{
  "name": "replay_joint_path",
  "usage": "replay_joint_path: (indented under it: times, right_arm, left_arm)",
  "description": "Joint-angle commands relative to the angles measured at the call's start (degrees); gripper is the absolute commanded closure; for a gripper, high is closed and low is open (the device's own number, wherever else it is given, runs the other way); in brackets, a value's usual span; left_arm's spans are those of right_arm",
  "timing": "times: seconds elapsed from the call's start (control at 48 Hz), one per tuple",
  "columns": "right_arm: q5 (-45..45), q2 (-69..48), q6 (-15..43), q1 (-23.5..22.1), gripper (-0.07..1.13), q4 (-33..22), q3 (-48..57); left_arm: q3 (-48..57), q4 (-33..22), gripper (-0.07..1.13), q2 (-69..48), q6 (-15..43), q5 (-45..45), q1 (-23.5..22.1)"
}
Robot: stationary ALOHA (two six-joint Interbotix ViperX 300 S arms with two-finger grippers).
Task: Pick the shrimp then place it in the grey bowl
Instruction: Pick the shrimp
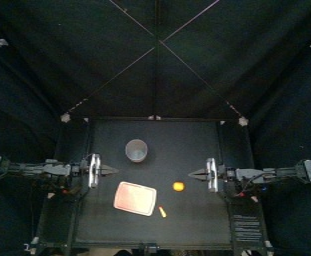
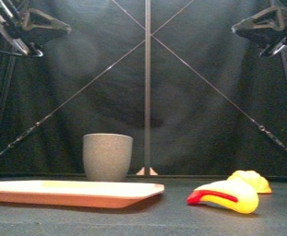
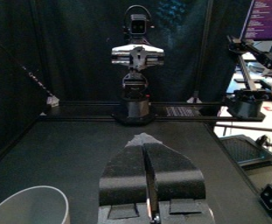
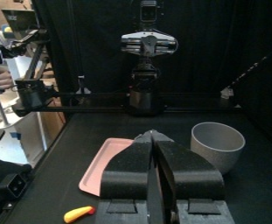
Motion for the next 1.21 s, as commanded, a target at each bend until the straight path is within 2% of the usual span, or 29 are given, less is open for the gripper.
replay_joint_path:
  times: [0.021,0.208,0.354,0.542,0.875,1.042,1.208]
  right_arm:
    - [0.44,2.37,0.44,-0.09,0.95,0.26,-0.70]
    - [3.16,8.79,2.64,0.79,0.95,2.99,-3.69]
    - [7.29,13.89,5.10,3.43,0.94,7.65,-7.91]
    - [14.94,17.58,6.77,6.50,0.86,12.39,-11.60]
    - [26.89,22.68,6.77,10.55,0.66,34.19,-13.27]
    - [27.16,28.83,6.86,12.22,0.50,40.87,-14.85]
    - [27.77,35.77,6.86,12.92,0.22,45.62,-17.67]
  left_arm:
    - [-1.32,0.09,0.99,1.23,0.09,0.26,-0.18]
    - [-1.23,-0.09,0.99,1.23,0.00,1.14,-0.18]
    - [-1.05,-0.09,0.99,1.23,0.00,1.14,-0.18]
    - [-0.62,-0.09,0.99,1.23,-0.09,1.14,-0.18]
    - [-0.26,-0.26,0.99,1.23,0.00,1.14,-0.18]
    - [0.18,-0.26,0.99,1.23,0.00,1.14,0.18]
    - [0.44,-0.26,0.99,1.23,0.00,1.14,0.26]
